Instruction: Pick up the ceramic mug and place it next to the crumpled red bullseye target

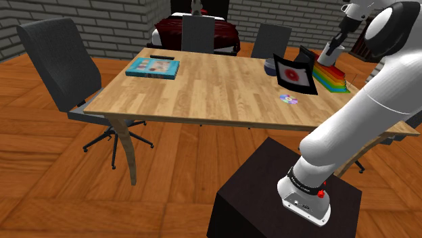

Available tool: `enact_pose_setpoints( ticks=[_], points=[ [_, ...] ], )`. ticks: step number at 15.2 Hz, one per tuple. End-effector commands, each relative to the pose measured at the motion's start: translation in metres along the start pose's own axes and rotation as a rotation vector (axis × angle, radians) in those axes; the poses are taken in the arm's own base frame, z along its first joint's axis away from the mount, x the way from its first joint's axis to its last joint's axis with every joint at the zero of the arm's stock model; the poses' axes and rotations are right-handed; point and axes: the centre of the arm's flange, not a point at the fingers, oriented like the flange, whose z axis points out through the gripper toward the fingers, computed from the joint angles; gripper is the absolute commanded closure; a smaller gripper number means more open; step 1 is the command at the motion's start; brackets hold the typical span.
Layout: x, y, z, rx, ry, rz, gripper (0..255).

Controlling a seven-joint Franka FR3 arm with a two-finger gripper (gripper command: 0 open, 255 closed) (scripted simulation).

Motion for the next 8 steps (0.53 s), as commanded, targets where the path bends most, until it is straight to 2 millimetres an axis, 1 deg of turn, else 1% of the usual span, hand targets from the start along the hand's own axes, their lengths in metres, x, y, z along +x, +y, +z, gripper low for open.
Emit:
enact_pose_setpoints(
  ticks=[1, 8],
  points=[
    [-0.005, 0.005, 0.007, -0.001, 0.0, -0.003, 255],
    [-0.011, 0.003, 0.044, -0.001, 0.0, -0.003, 255]
  ],
)
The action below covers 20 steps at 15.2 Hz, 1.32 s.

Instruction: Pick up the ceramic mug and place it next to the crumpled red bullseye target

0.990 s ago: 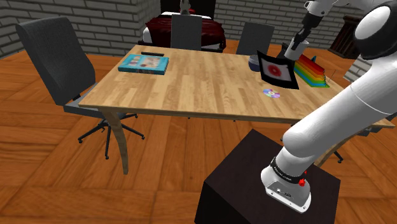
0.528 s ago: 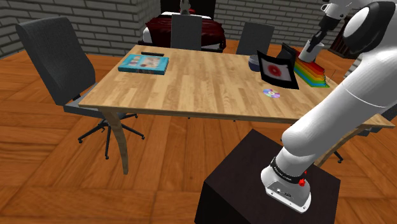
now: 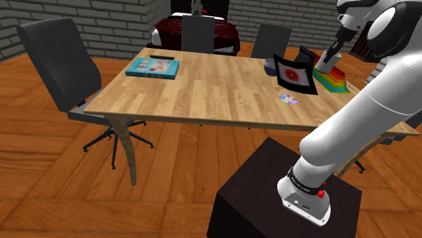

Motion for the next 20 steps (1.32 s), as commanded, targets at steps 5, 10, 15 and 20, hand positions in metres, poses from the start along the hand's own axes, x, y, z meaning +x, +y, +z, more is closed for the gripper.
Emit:
enact_pose_setpoints(
  ticks=[5, 10, 15, 20],
  points=[
    [-0.005, -0.002, 0.031, -0.001, 0.0, 0.0, 255],
    [-0.009, -0.003, 0.057, -0.001, 0.0, 0.0, 255],
    [-0.013, -0.005, 0.083, -0.001, 0.0, 0.0, 255],
    [-0.017, -0.006, 0.109, -0.001, 0.0, 0.0, 255]
  ],
)
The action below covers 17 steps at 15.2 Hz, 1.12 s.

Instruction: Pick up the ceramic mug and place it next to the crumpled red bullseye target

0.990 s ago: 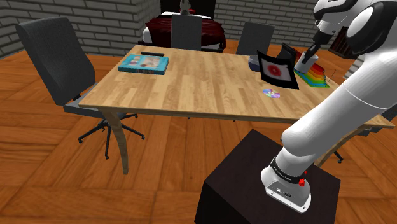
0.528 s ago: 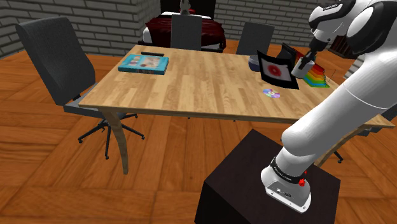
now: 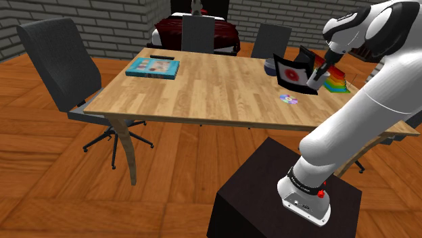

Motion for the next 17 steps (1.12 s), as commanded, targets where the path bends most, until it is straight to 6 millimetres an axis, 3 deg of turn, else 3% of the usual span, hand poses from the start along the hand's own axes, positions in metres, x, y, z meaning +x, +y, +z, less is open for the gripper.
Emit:
enact_pose_setpoints(
  ticks=[1, 12, 17],
  points=[
    [-0.002, -0.001, 0.01, -0.001, 0.001, 0.0, 255],
    [-0.011, -0.005, 0.068, -0.001, 0.001, 0.0, 255],
    [-0.011, -0.005, 0.068, -0.001, 0.001, 0.0, 255]
  ],
)
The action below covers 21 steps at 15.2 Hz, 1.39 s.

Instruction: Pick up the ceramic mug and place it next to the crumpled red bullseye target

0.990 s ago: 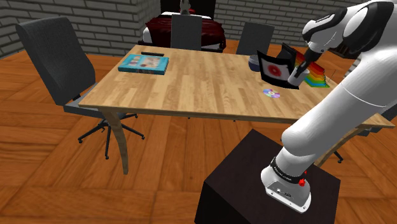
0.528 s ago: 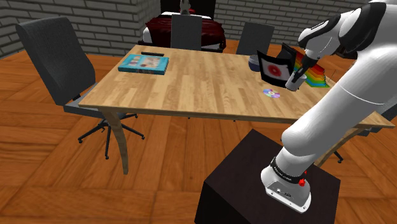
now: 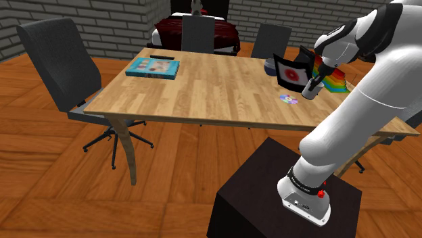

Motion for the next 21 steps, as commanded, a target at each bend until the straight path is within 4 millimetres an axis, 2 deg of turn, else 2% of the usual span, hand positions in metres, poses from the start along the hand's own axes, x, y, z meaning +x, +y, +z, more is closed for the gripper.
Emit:
enact_pose_setpoints(
  ticks=[1, 3, 4, 9, 13, 21],
  points=[
    [0.0, 0.0, 0.0, 0.0, 0.0, 0.0, 255],
    [0.0, 0.0, 0.0, 0.0, 0.0, 0.0, 255],
    [0.0, 0.0, 0.0, 0.0, 0.0, 0.0, 0],
    [0.0, 0.0, 0.0, 0.0, 0.0, 0.0, 0],
    [0.0, 0.0, -0.05, 0.0, 0.0, 0.0, 0],
    [0.0, 0.0, -0.05, 0.0, 0.0, 0.0, 0]
  ],
)
